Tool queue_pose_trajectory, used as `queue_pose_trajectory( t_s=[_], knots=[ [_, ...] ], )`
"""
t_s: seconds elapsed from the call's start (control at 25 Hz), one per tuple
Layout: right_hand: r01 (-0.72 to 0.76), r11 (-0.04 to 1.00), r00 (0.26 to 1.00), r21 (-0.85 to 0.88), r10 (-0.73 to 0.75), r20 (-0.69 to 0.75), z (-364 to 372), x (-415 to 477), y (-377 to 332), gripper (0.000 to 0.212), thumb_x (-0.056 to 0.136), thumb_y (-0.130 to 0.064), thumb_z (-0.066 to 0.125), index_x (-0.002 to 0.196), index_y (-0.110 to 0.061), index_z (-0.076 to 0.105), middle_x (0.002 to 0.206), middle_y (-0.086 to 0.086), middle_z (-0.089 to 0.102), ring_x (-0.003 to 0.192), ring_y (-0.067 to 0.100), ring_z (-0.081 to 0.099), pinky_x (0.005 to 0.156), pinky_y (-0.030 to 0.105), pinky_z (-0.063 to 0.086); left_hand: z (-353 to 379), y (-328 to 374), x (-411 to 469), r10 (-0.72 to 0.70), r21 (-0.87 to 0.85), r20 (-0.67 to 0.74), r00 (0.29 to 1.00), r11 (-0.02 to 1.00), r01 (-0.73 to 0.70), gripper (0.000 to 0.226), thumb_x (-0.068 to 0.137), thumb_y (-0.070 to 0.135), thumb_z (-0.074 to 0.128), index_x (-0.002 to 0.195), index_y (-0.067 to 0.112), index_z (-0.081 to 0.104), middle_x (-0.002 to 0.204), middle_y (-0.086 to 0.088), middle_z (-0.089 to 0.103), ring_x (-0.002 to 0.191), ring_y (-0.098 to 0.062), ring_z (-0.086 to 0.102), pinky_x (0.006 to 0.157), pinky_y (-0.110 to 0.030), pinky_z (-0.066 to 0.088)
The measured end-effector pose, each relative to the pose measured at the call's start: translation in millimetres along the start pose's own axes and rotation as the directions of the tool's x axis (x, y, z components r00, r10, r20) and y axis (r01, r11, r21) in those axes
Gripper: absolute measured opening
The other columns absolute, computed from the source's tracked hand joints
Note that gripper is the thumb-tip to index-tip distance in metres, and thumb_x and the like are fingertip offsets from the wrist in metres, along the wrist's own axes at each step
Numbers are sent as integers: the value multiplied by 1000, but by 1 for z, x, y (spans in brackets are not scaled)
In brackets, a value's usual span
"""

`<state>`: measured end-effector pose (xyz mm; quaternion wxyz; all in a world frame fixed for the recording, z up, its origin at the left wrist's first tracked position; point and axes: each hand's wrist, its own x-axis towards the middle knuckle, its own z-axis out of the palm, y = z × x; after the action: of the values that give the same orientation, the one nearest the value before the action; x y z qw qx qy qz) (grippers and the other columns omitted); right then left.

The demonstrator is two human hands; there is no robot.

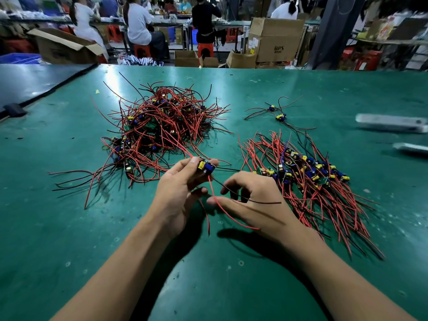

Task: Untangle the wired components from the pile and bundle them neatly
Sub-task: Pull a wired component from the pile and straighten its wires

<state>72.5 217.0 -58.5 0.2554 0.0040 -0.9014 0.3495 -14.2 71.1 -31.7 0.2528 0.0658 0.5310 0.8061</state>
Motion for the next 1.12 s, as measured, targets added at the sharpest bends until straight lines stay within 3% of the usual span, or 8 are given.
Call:
queue_pose_trajectory(
  t_s=[0.32,0.48,0.56,0.68,0.76,0.92,1.0,1.12],
  knots=[
    [-75,953,986,293,115,-122,5,-1,-23,25,96,-44,61,76,-29,63,67,-12,61,58,-1,52,56,13,38,4,-6,-1,-33,-48,76,997,998,37,11,96,26,53,92,17,59,96,-2,75,64,-9,61,58,-24,42],
    [-249,593,936,766,350,33,0,5,-30,26,92,-37,64,75,-17,67,67,0,60,42,11,42,41,17,33,0,-5,-1,-68,-97,186,980,991,87,24,90,33,57,107,16,61,104,1,73,77,-11,67,59,-21,48],
    [-268,419,923,868,370,106,-6,9,-32,24,86,-36,62,74,-18,70,70,-1,61,42,10,40,41,16,32,-2,-3,-2,-83,-179,274,958,974,136,28,86,29,63,111,17,65,116,-3,70,93,-17,69,67,-24,53],
    [-278,304,920,911,357,161,-11,11,-31,24,85,-37,61,74,-21,75,73,-5,64,44,7,40,43,14,32,-5,-2,-4,-81,-250,384,920,950,188,43,70,28,80,111,17,70,116,-8,68,95,-22,66,71,-29,55],
    [-297,269,913,916,362,190,-15,11,-28,24,83,-42,65,78,-22,77,74,-6,62,46,6,39,45,14,32,-3,-4,-5,-104,-216,416,903,954,209,50,65,23,83,111,15,66,98,-8,68,79,-19,64,65,-27,54],
    [-377,297,902,877,334,275,-16,11,-25,27,76,-46,71,81,-20,77,67,-5,53,48,4,37,43,14,25,7,-5,-9,-196,-116,331,923,962,246,26,90,24,52,107,7,61,64,-2,63,47,-11,54,47,-20,49],
    [-402,373,898,836,339,281,-13,10,-23,22,82,-40,72,76,-19,75,64,-5,47,49,6,34,42,15,22,7,-5,-9,-222,-139,267,938,954,265,30,97,31,43,96,7,61,58,-2,62,41,-10,52,40,-19,46],
    [-408,398,883,822,402,243,-12,11,-19,18,79,-36,71,71,-19,72,61,-4,37,44,6,27,41,16,22,6,-1,-10,-215,-118,292,932,959,258,26,84,33,56,86,11,69,65,-4,69,45,-11,61,42,-20,50]
  ],
)
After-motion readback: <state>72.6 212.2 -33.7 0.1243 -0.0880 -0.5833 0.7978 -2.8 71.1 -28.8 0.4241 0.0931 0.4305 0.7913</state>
